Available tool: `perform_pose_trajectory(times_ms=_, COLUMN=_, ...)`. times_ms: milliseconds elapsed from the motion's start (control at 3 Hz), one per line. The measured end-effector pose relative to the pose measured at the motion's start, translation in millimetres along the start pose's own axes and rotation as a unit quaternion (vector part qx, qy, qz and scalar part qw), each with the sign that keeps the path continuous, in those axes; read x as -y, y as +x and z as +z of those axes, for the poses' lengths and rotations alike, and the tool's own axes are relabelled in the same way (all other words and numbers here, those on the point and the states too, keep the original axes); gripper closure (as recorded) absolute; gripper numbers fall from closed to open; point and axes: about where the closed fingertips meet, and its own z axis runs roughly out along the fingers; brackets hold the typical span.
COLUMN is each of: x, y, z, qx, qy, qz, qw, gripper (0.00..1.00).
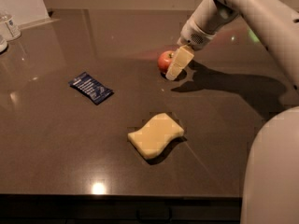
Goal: Move apple near sponge
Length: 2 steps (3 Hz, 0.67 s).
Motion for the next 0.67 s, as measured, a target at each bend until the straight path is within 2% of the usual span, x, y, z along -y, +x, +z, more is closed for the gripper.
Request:
perform_pose_trajectory(times_ms=333, x=-6.0, y=-6.0, z=2.2, qx=0.005, qy=-0.007, qz=-0.004, qw=1.0000, gripper=0.24)
perform_pose_trajectory(times_ms=667, x=-8.3, y=-6.4, z=-2.7, qx=0.008, qy=-0.008, qz=-0.002, qw=0.9999, gripper=0.49)
